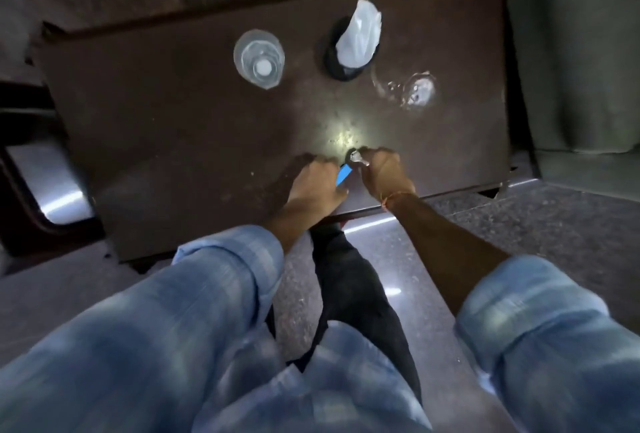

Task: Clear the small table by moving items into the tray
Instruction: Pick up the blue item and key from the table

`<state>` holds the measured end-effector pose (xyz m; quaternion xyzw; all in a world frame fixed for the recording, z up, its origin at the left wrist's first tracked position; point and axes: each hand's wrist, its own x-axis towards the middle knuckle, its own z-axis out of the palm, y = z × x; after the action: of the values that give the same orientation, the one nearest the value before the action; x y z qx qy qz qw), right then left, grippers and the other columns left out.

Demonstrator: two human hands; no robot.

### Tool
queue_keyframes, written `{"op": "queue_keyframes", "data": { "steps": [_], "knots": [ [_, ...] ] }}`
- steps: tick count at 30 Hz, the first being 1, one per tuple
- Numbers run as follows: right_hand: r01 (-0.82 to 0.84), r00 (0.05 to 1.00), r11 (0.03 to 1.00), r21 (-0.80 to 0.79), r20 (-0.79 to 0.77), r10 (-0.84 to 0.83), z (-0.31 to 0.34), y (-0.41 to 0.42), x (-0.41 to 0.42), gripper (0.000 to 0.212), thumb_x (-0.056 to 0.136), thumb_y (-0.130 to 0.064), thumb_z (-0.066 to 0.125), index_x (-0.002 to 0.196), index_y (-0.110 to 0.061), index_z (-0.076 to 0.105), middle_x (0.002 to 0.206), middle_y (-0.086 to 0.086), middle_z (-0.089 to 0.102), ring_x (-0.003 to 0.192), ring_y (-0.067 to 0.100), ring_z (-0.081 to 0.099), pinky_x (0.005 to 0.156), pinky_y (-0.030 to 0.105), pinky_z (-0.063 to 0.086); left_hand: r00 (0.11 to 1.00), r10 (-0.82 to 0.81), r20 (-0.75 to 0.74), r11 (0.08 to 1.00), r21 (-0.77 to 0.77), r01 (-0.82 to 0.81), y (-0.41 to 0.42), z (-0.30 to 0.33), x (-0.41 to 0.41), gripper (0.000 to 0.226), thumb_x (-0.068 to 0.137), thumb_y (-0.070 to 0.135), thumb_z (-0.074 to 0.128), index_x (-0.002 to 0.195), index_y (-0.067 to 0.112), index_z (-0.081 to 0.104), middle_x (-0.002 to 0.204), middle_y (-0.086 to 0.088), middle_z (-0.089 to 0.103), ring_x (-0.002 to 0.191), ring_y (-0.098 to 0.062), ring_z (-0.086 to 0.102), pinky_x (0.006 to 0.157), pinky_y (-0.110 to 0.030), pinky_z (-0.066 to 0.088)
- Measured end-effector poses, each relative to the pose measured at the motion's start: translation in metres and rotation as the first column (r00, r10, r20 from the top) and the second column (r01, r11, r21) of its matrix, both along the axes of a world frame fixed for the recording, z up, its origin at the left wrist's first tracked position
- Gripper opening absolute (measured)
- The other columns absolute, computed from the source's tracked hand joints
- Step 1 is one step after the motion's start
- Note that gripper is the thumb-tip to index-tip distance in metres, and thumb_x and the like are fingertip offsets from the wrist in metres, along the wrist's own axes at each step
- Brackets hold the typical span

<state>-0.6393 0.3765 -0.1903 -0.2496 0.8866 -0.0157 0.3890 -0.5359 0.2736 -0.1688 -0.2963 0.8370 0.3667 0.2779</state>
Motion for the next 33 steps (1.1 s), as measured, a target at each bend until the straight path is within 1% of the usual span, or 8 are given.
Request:
{"op": "queue_keyframes", "data": {
  "steps": [7, 10, 13, 20, 23, 26, 30, 33],
  "knots": [
    [-0.070, 0.995, 0.995, -0.076, 0.062, 0.075, -0.040, -0.002, -0.017, 0.027, 0.089, -0.021, 0.057, 0.112, -0.009, 0.067, 0.115, 0.017, 0.061, 0.103, 0.033, 0.060, 0.088, 0.035, 0.050, 0.995, -0.097, 0.026, 0.984, -0.149, 0.100, 0.022, -0.041, -0.014, 0.053, 0.088, 0.029, 0.067, 0.131, 0.005, 0.047, 0.130, -0.015, 0.049, 0.118, -0.031, 0.051, 0.096, -0.036, 0.045],
    [-0.110, 0.992, 0.989, -0.096, 0.044, 0.115, -0.050, -0.003, -0.021, 0.025, 0.089, -0.024, 0.056, 0.105, -0.009, 0.067, 0.108, 0.018, 0.062, 0.097, 0.037, 0.061, 0.081, 0.037, 0.051, 0.990, -0.132, 0.043, 0.973, -0.186, 0.138, 0.026, -0.055, -0.019, 0.049, 0.090, 0.023, 0.064, 0.131, 0.005, 0.045, 0.132, -0.015, 0.049, 0.119, -0.031, 0.051, 0.097, -0.037, 0.046],
    [-0.081, 0.996, 0.993, -0.081, 0.020, 0.083, -0.058, -0.004, -0.026, 0.019, 0.085, -0.022, 0.061, 0.101, -0.013, 0.067, 0.105, 0.014, 0.062, 0.094, 0.033, 0.062, 0.072, 0.030, 0.044, 0.989, -0.134, 0.056, 0.973, -0.180, 0.142, 0.025, -0.068, -0.019, 0.039, 0.093, 0.015, 0.060, 0.129, 0.005, 0.047, 0.130, -0.014, 0.052, 0.118, -0.031, 0.054, 0.095, -0.037, 0.048],
    [-0.091, 0.993, 0.996, -0.015, 0.071, 0.092, -0.068, -0.015, -0.031, 0.035, 0.081, -0.028, 0.071, 0.109, -0.011, 0.062, 0.116, 0.013, 0.058, 0.107, 0.032, 0.058, 0.089, 0.038, 0.052, 0.994, -0.105, 0.009, 0.980, -0.166, 0.105, 0.026, -0.076, -0.008, 0.045, 0.089, 0.018, 0.066, 0.129, 0.006, 0.050, 0.125, -0.014, 0.057, 0.112, -0.028, 0.059, 0.093, -0.034, 0.049],
    [-0.134, 0.988, 0.991, -0.024, 0.068, 0.135, -0.067, -0.014, -0.026, 0.028, 0.084, -0.027, 0.066, 0.106, -0.009, 0.064, 0.110, 0.013, 0.062, 0.103, 0.032, 0.059, 0.086, 0.037, 0.052, 0.998, -0.060, -0.019, 0.982, -0.182, 0.056, 0.023, -0.073, -0.003, 0.038, 0.090, 0.016, 0.062, 0.126, 0.006, 0.053, 0.122, -0.014, 0.059, 0.108, -0.028, 0.060, 0.090, -0.034, 0.048],
    [0.002, 0.994, 0.996, -0.087, 0.110, 0.007, -0.059, -0.003, -0.022, 0.022, 0.084, -0.027, 0.067, 0.094, -0.008, 0.062, 0.095, 0.012, 0.065, 0.089, 0.028, 0.062, 0.074, 0.030, 0.047, 0.998, -0.023, -0.050, 0.982, -0.189, 0.014, 0.020, -0.063, 0.003, 0.035, 0.089, 0.016, 0.063, 0.122, 0.006, 0.055, 0.120, -0.013, 0.060, 0.106, -0.028, 0.060, 0.089, -0.035, 0.048],
    [0.342, 0.937, 0.925, -0.169, 0.140, -0.321, -0.029, 0.014, -0.021, 0.014, 0.078, -0.018, 0.072, 0.079, -0.015, 0.058, 0.069, -0.001, 0.056, 0.066, 0.013, 0.052, 0.063, 0.020, 0.041, 0.997, 0.012, -0.073, 0.980, -0.199, -0.026, 0.008, -0.041, 0.009, 0.030, 0.089, 0.018, 0.063, 0.117, 0.008, 0.059, 0.116, -0.012, 0.062, 0.103, -0.029, 0.063, 0.085, -0.037, 0.051],
    [0.386, 0.922, 0.902, -0.195, 0.044, -0.385, 0.003, 0.023, -0.020, 0.007, 0.080, -0.005, 0.065, 0.086, -0.003, 0.065, 0.074, 0.003, 0.060, 0.067, 0.015, 0.055, 0.063, 0.022, 0.042, 0.993, 0.012, -0.116, 0.978, -0.203, -0.036, -0.005, -0.013, 0.019, 0.025, 0.089, 0.021, 0.062, 0.112, 0.012, 0.060, 0.110, -0.009, 0.064, 0.098, -0.029, 0.064, 0.076, -0.038, 0.051]
  ]
}}
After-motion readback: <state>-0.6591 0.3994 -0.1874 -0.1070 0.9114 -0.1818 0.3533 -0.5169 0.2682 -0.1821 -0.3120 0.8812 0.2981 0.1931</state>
